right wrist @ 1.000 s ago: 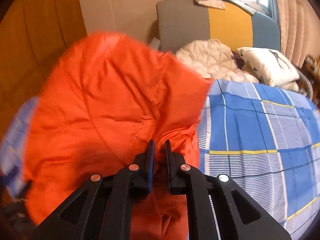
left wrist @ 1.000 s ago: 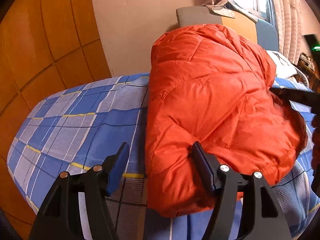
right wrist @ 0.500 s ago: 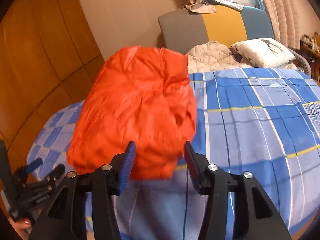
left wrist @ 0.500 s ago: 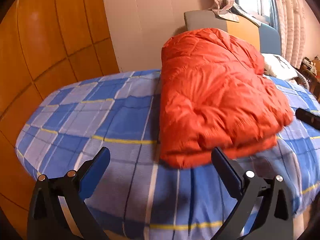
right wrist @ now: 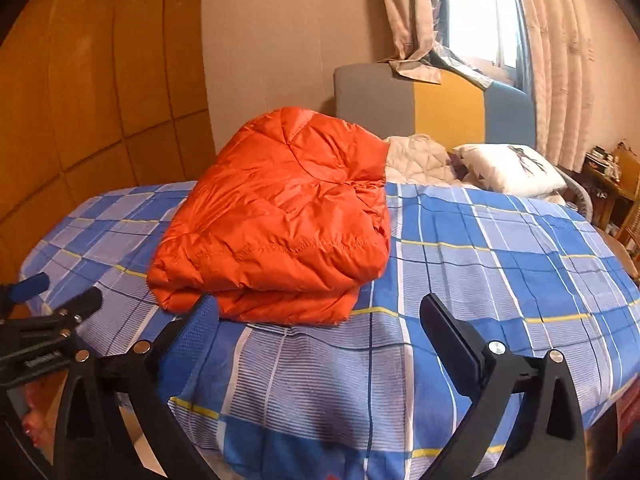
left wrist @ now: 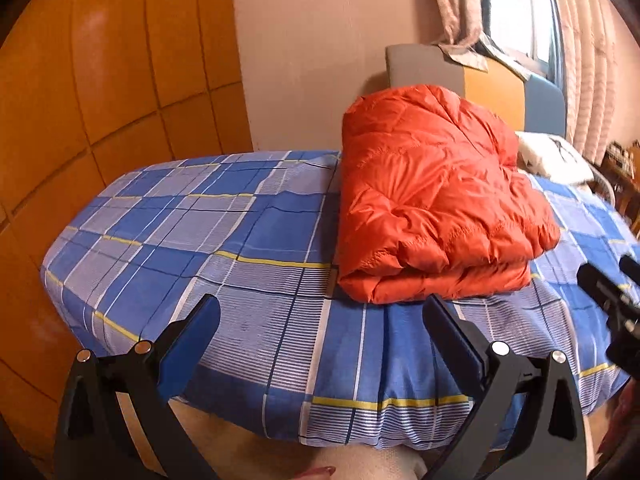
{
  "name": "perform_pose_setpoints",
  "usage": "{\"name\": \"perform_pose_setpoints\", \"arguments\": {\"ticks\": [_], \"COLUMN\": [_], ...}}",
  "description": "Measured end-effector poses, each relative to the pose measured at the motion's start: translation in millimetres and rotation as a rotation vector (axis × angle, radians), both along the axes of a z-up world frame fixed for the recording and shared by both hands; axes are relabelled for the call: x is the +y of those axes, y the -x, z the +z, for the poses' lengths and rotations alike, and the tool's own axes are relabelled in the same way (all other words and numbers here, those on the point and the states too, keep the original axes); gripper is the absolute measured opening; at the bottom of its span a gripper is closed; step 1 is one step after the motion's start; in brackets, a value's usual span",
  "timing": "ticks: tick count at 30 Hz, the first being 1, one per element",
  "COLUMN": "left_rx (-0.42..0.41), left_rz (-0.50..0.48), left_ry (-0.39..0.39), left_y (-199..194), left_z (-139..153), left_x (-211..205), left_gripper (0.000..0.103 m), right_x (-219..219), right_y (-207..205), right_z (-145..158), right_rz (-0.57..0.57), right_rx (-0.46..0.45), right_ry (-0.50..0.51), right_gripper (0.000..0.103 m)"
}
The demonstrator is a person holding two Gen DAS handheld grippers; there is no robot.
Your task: Fold large clothes
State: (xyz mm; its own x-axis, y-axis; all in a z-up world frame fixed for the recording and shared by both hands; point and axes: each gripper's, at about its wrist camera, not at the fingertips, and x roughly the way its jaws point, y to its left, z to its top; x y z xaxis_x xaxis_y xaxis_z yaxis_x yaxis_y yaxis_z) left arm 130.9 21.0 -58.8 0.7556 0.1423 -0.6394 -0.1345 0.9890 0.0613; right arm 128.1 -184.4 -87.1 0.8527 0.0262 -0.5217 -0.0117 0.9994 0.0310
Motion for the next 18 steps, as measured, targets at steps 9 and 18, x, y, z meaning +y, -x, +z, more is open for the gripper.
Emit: {"name": "perform_pose_setpoints", "arguments": {"ticks": [9,18], "left_rx": [-0.027,-0.034], "left_rz": [0.005,-0.008], "left_ry": [0.014,0.004], "left_y": [13,17], "left_z": [3,5], "left_x": [4,-1], "left_gripper": [0.101,0.101], "right_x": [10,8], "right_y": [16,16], "right_z": [-2,-3], "right_rz": [-0.024,-0.029], "right_rx": [0.009,0.018], "right_ry": [0.011,0.010], "right_gripper": [0.100,0.100]}}
